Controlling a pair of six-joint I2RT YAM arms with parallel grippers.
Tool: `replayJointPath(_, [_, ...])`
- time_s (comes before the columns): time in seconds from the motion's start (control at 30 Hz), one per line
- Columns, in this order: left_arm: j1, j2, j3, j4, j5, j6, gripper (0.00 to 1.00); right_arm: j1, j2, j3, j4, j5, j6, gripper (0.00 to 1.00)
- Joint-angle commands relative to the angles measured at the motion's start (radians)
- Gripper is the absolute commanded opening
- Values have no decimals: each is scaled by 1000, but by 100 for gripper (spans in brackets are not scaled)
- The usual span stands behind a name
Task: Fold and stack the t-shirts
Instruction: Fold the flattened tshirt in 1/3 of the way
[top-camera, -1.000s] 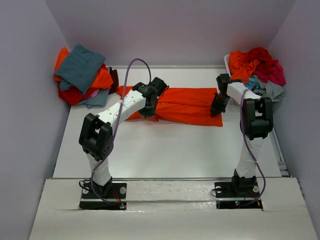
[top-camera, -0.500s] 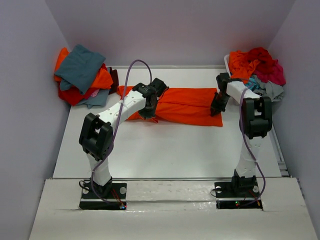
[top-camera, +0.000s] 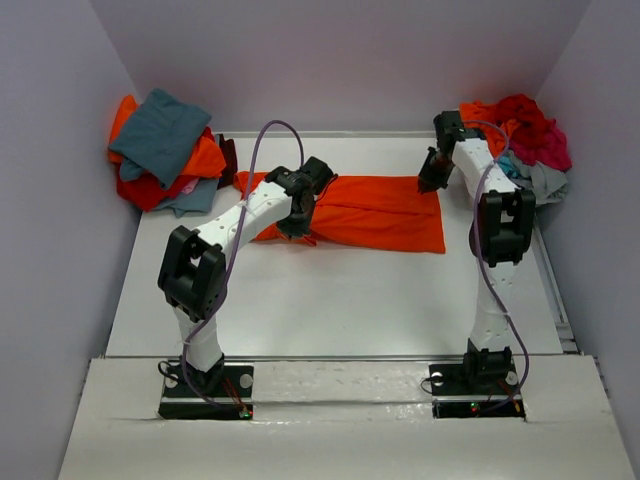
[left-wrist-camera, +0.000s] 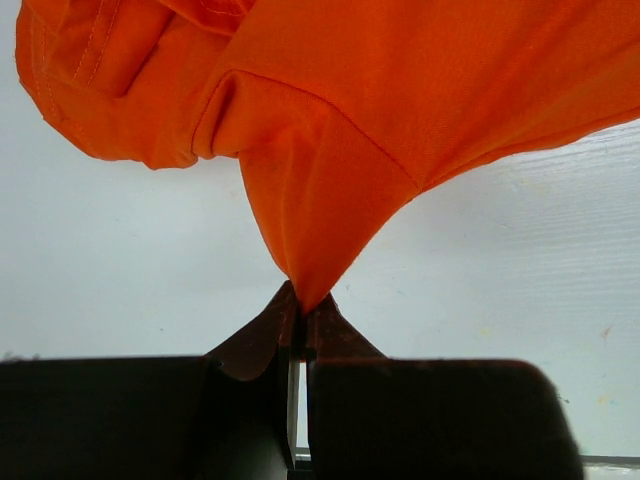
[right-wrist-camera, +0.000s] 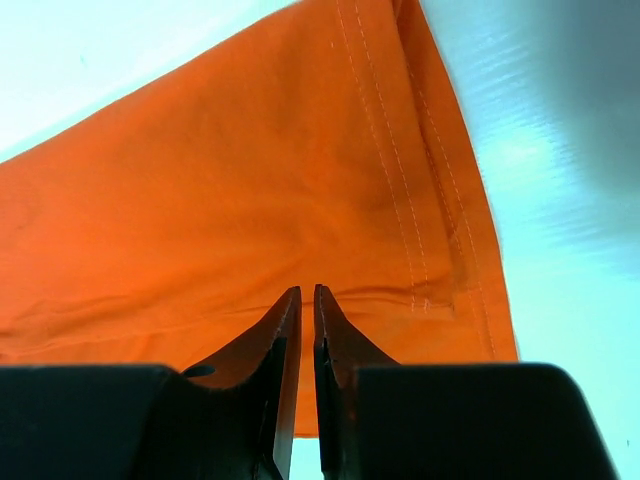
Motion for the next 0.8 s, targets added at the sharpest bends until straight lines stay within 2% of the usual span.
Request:
replayJointPath(0.0, [-5, -49, -1, -21, -5, 10, 6, 3, 84, 115, -67, -2, 3, 16])
replayJointPath(0.37, [-5, -86, -27, -23, -20, -18, 6, 3, 182, 92, -51, 10, 15, 16])
replayJointPath(0.77, [-5, -184, -1, -49, -112, -70, 6, 3, 274, 193, -82, 29, 18, 17])
